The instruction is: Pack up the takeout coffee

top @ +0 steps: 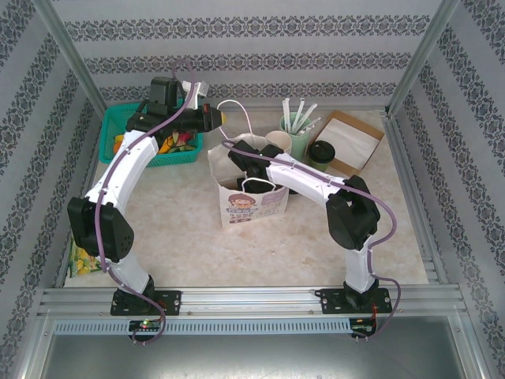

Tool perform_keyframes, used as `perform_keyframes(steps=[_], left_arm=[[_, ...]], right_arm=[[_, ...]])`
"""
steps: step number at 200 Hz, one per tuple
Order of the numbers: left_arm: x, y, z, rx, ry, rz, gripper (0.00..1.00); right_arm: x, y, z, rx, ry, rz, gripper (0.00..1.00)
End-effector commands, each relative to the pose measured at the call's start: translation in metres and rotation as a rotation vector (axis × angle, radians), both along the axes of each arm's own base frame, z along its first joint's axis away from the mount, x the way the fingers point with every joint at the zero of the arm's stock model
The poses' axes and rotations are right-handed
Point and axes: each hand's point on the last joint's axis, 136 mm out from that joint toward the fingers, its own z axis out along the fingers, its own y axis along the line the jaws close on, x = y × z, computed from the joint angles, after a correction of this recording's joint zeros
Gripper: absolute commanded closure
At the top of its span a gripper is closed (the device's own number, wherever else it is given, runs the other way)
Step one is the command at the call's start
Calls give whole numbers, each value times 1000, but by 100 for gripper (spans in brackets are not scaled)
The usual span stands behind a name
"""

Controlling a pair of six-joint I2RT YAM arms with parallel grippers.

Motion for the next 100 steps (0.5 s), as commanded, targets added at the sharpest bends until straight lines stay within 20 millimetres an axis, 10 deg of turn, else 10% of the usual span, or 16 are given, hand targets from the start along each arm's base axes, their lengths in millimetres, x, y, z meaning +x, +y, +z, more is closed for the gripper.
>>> perform_keyframes(steps=[1, 100], left_arm=[[-2, -2, 27, -55, -58, 26, 100], [-4, -3, 19, -53, -24, 22, 100]], right_arm=[[-12, -4, -7, -32, 40, 25, 100], [2, -6, -30, -31, 53, -59, 92]])
